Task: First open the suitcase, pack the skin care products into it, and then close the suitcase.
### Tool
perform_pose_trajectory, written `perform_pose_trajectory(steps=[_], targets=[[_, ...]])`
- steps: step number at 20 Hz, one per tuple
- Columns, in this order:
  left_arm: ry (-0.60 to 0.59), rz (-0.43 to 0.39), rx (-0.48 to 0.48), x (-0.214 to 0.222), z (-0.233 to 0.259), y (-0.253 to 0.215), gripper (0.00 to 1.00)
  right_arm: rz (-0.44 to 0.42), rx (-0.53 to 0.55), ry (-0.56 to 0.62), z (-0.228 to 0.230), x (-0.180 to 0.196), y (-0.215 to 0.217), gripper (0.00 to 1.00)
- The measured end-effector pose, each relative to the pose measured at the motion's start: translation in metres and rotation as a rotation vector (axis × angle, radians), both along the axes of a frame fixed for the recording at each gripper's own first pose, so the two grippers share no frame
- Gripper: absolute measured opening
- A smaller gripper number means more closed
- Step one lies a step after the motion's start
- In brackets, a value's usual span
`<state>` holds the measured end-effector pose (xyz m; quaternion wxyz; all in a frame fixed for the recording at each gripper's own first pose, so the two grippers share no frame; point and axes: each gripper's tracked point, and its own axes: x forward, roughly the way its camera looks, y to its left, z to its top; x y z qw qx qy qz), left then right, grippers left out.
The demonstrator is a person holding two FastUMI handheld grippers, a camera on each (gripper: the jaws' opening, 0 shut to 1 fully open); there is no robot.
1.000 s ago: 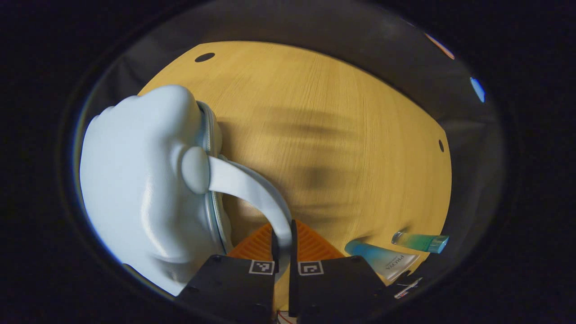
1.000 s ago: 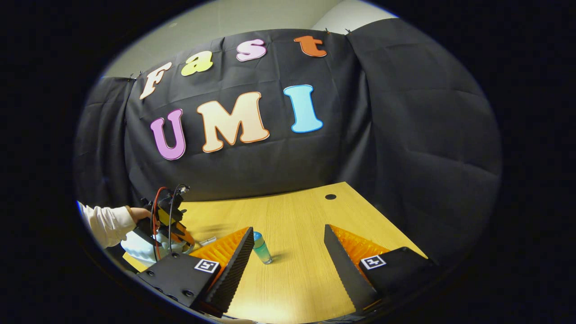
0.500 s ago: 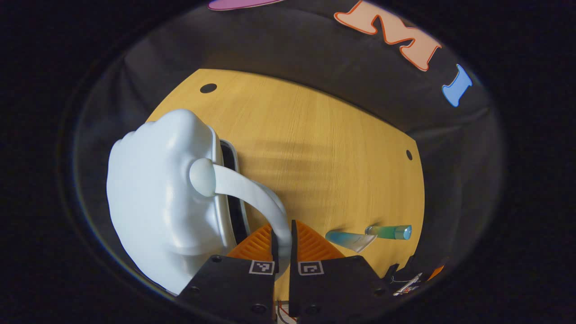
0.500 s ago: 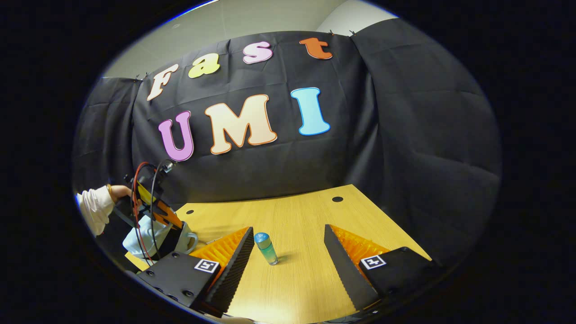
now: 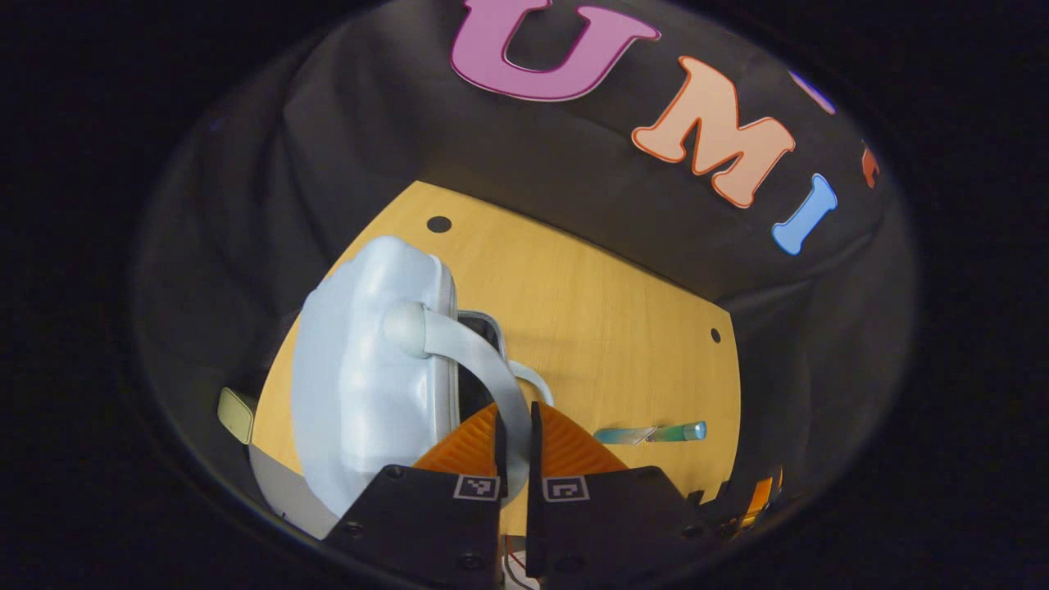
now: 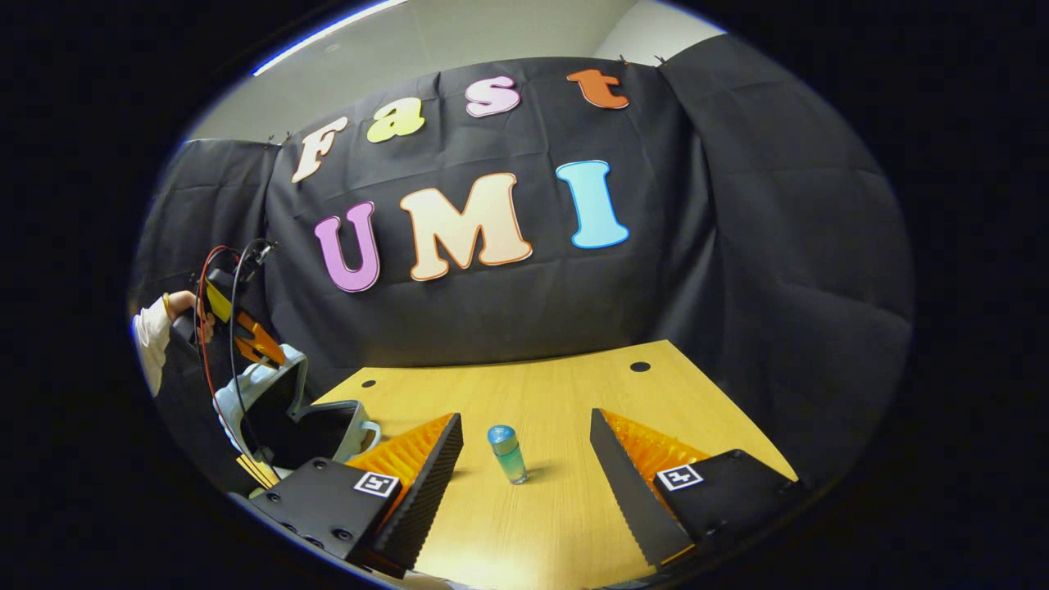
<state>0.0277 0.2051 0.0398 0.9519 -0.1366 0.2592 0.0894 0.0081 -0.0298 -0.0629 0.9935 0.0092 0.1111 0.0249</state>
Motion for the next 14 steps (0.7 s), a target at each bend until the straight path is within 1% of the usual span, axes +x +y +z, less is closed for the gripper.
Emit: perform_pose_trajectory(steps=[2,6,7,8,9,10,11,14], targets=[[-0.025,0.028,0.0,-0.019,0.012,0.015,0.05,0.021,0.001,0.001,-0.001,0.002,0.008,0.98],[-0.075,0.114,0.005,-0.052,0.031,0.058,0.05,0.054,0.005,0.0,-0.001,0.006,0.027,0.98],[-0.083,0.132,0.008,-0.061,0.035,0.068,0.05,0.06,0.005,0.0,-0.002,0.008,0.031,0.95],[-0.088,0.147,0.013,-0.069,0.037,0.08,0.05,0.065,0.004,0.0,-0.002,0.009,0.037,0.98],[-0.09,0.164,0.017,-0.077,0.036,0.091,0.05,0.064,0.004,0.001,-0.003,0.009,0.041,0.98],[-0.09,0.179,0.021,-0.084,0.038,0.102,0.05,0.067,0.008,0.0,-0.003,0.01,0.045,0.95],[-0.091,0.191,0.024,-0.091,0.038,0.111,0.05,0.067,0.013,-0.004,-0.003,0.01,0.05,0.98],[-0.095,0.217,0.026,-0.109,0.036,0.138,0.05,0.061,0.023,-0.014,-0.002,0.01,0.063,0.98]])
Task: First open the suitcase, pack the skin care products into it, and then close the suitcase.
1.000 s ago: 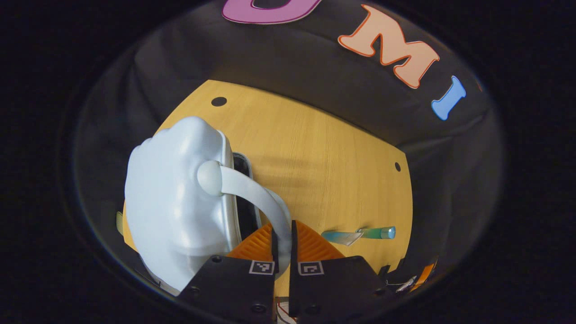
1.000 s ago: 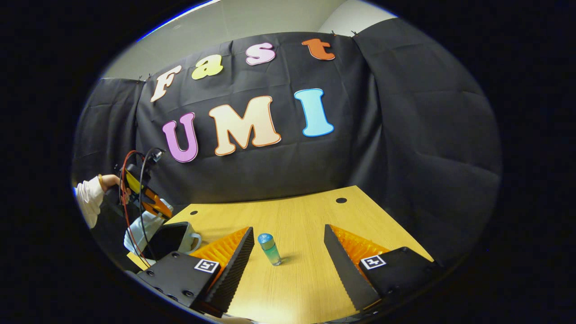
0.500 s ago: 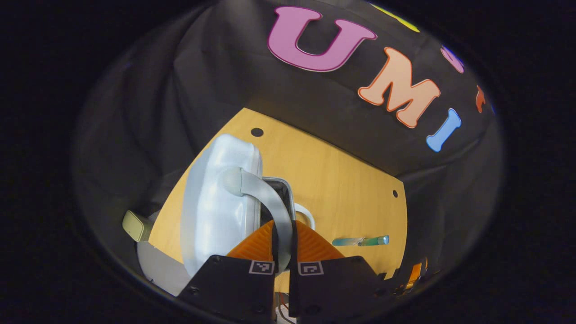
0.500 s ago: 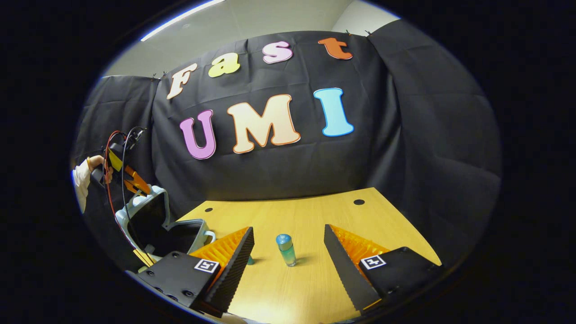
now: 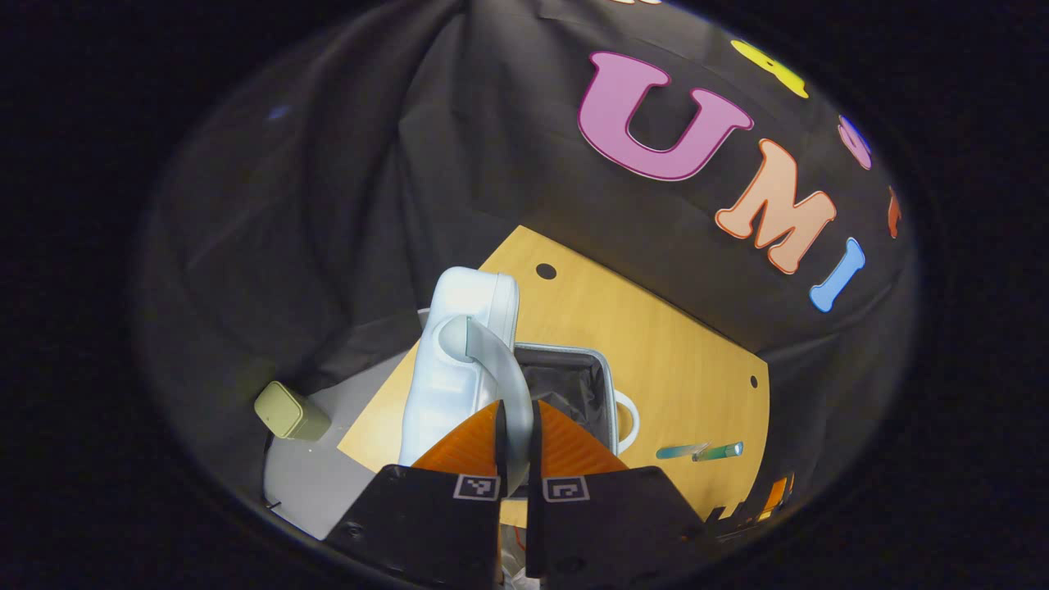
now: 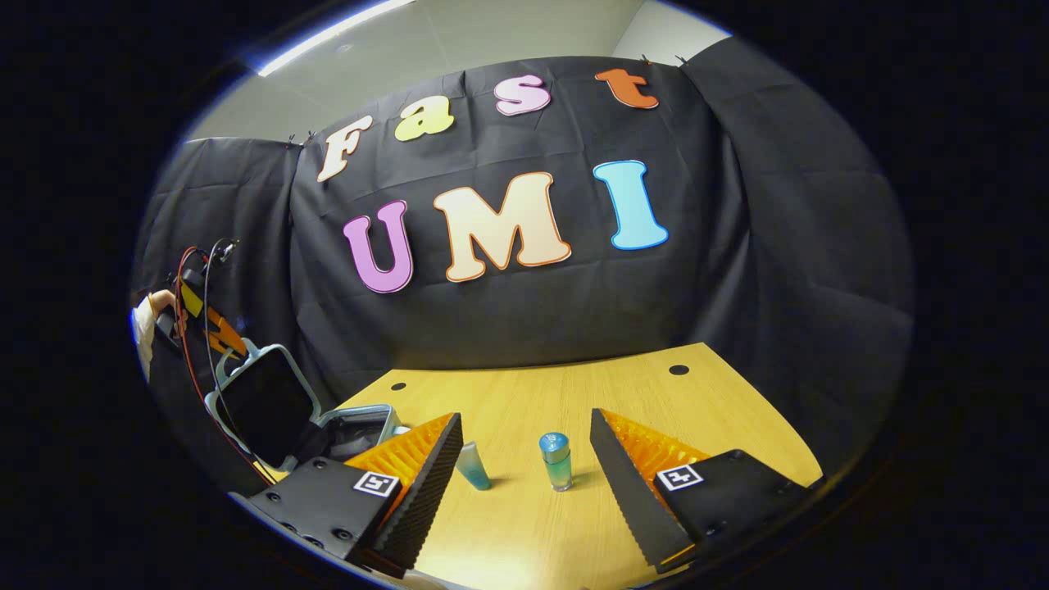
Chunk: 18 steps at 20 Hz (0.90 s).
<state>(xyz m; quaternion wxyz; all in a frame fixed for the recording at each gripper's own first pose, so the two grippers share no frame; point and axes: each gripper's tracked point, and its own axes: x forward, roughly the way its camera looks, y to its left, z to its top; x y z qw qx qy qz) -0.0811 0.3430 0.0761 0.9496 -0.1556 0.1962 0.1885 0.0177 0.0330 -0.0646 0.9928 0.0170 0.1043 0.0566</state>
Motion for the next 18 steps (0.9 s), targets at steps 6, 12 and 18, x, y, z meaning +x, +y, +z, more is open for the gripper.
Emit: perform_pose_trajectory(steps=[6,12,18], targets=[[0.048,0.061,0.081,-0.029,-0.021,0.061,0.05,-0.027,-0.024,-0.016,-0.005,-0.007,0.018,0.98],[0.09,0.158,0.07,-0.05,-0.059,0.116,0.04,-0.041,-0.033,0.006,-0.015,-0.015,0.027,0.98],[0.136,0.216,-0.042,-0.053,-0.131,0.145,0.04,-0.039,-0.018,0.029,-0.015,-0.009,0.033,0.98]])
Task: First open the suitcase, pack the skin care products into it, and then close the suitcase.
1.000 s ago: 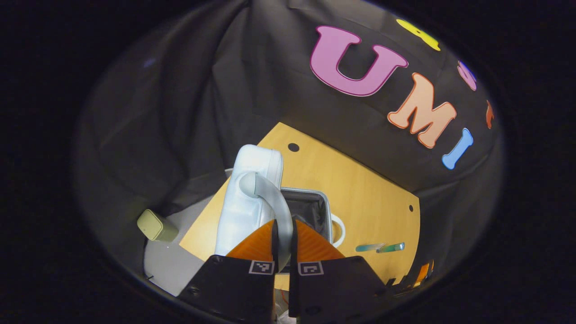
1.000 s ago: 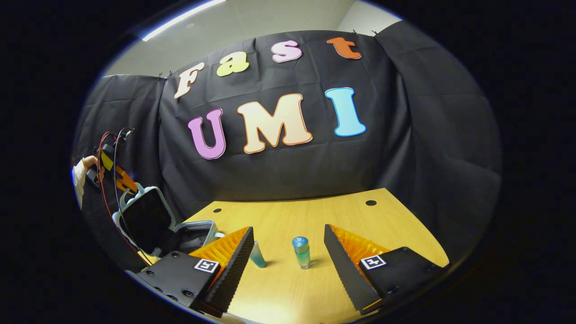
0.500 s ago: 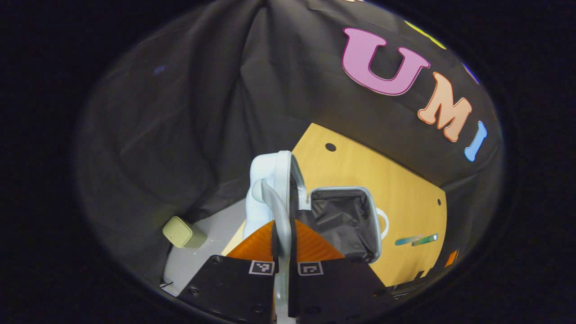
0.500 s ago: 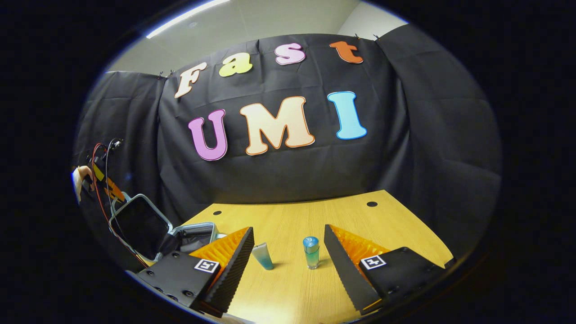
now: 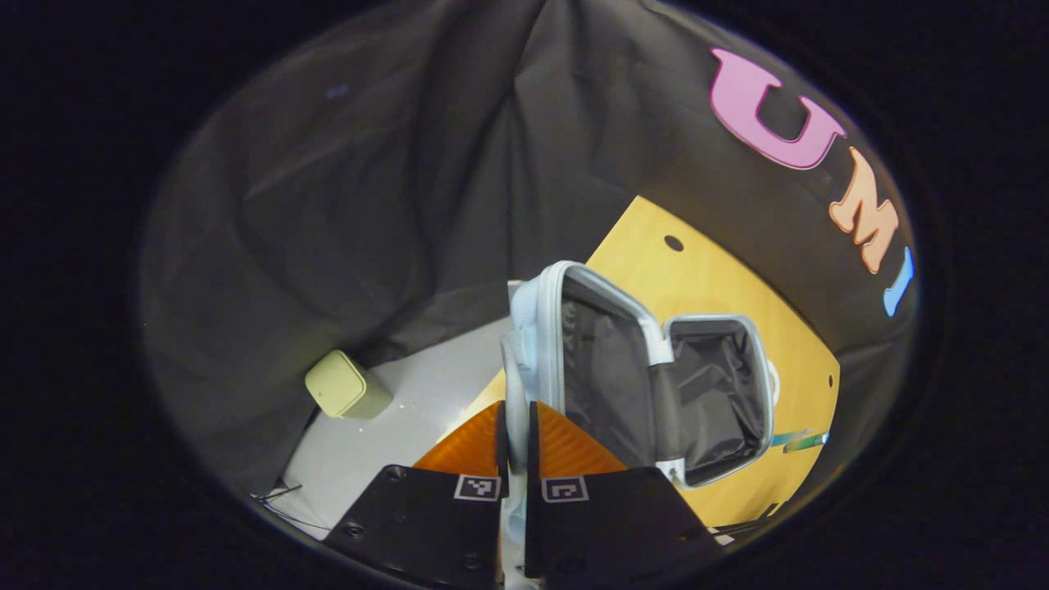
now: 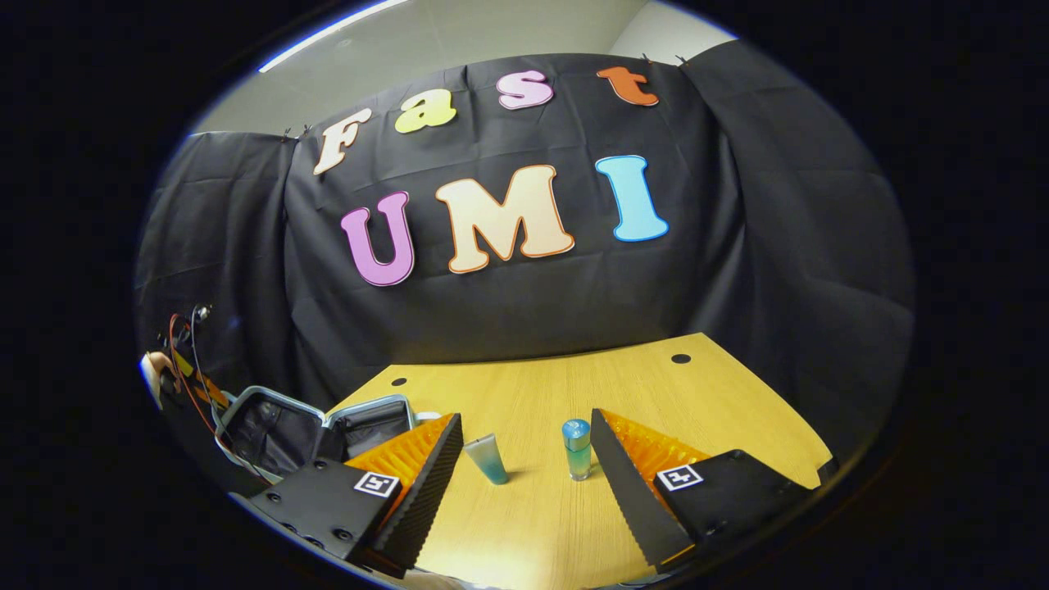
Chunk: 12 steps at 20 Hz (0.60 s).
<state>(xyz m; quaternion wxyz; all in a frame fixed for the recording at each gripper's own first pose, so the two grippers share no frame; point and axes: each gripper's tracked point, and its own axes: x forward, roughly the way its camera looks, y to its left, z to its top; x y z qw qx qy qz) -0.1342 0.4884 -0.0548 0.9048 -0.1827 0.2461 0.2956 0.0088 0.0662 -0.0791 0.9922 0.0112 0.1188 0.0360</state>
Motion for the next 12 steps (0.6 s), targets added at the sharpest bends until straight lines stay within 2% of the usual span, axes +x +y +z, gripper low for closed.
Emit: perform_pose_trajectory(steps=[7,9,10,12], targets=[[0.004,0.05,-0.171,0.013,-0.082,0.013,0.04,-0.022,-0.008,0.002,0.005,0.009,-0.007,0.98],[0.0,0.052,-0.198,0.011,-0.089,0.014,0.04,-0.027,-0.018,0.004,0.006,0.008,-0.008,0.98],[-0.005,0.052,-0.205,0.011,-0.091,0.014,0.04,-0.03,-0.026,0.004,0.007,0.008,-0.008,0.94],[-0.004,0.045,-0.212,0.01,-0.094,0.015,0.04,-0.028,-0.037,0.007,0.005,0.006,-0.007,0.98]])
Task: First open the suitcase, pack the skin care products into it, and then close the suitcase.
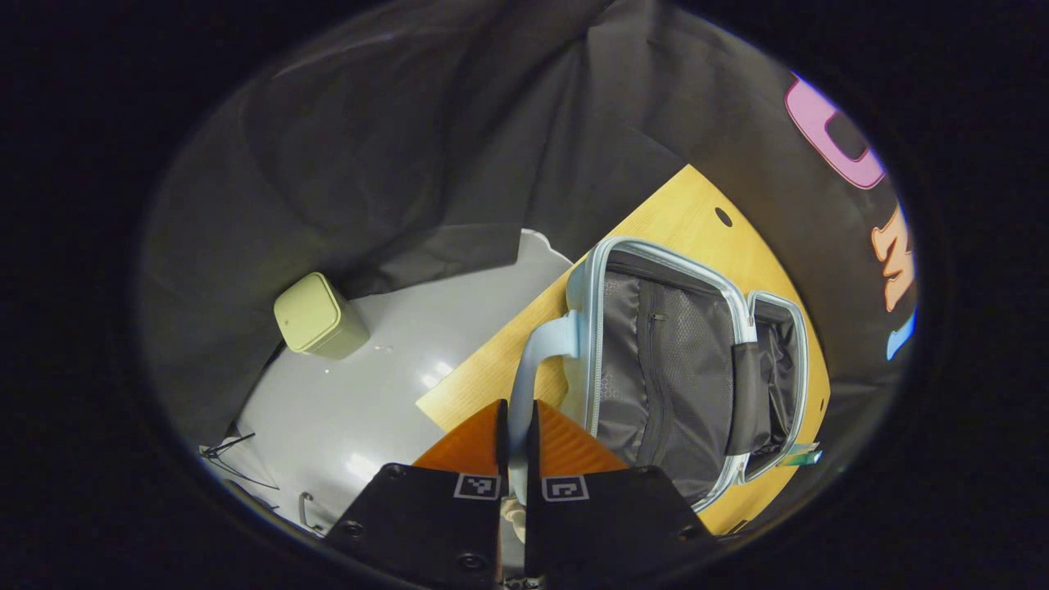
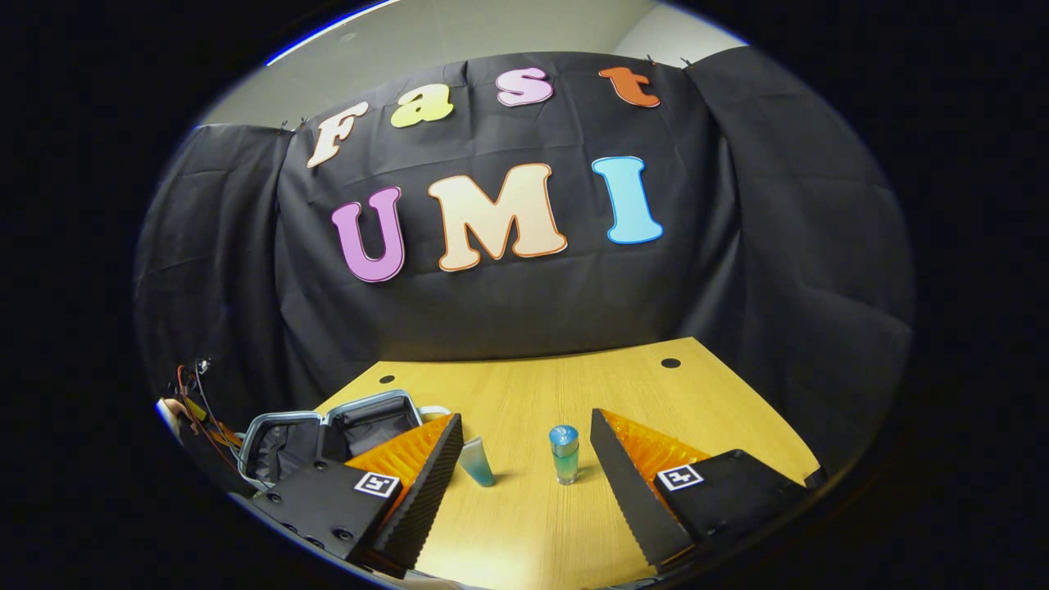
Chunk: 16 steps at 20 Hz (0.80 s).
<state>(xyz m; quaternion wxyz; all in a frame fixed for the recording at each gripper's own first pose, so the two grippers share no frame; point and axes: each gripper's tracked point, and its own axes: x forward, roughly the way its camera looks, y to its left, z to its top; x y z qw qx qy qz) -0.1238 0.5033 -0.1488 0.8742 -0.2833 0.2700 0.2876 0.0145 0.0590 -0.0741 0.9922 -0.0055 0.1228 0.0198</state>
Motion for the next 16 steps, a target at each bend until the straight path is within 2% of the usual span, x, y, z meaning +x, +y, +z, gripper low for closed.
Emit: perform_pose_trajectory(steps=[2,3,4,5,6,7,8,9,10,13,16], targets=[[0.031,0.001,0.021,-0.006,-0.002,0.001,0.06,0.002,-0.009,0.007,-0.003,-0.003,0.001,0.98],[0.043,0.001,0.048,-0.008,-0.003,0.005,0.01,0.004,-0.013,0.008,-0.005,-0.004,0.002,0.98],[0.047,-0.001,0.067,-0.011,-0.003,0.004,0.16,0.004,-0.02,0.007,-0.005,-0.006,0.0,0.98],[0.053,-0.002,0.088,-0.011,0.002,0.004,0.25,0.003,-0.027,0.008,-0.006,-0.007,-0.001,0.94],[0.063,0.009,0.116,-0.014,0.007,0.003,0.5,0.003,-0.031,0.009,-0.007,-0.009,-0.002,0.98],[0.084,0.022,0.151,-0.02,0.01,-0.001,0.75,0.003,-0.032,0.012,-0.009,-0.01,-0.004,0.94],[0.104,0.029,0.19,-0.023,0.017,-0.004,1.0,0.003,-0.031,0.013,-0.01,-0.012,-0.006,0.98],[0.114,0.022,0.23,-0.025,0.023,-0.011,0.94,0.001,-0.029,0.017,-0.012,-0.015,-0.008,0.98],[0.115,-0.001,0.262,-0.025,0.031,-0.025,0.97,0.0,-0.026,0.022,-0.013,-0.018,-0.011,0.98],[0.109,-0.112,0.311,-0.017,0.043,-0.087,0.96,-0.004,-0.025,0.043,-0.019,-0.022,-0.02,0.98],[0.112,-0.19,0.287,-0.006,0.04,-0.16,0.96,0.003,-0.012,0.069,-0.026,-0.027,-0.027,0.98]])
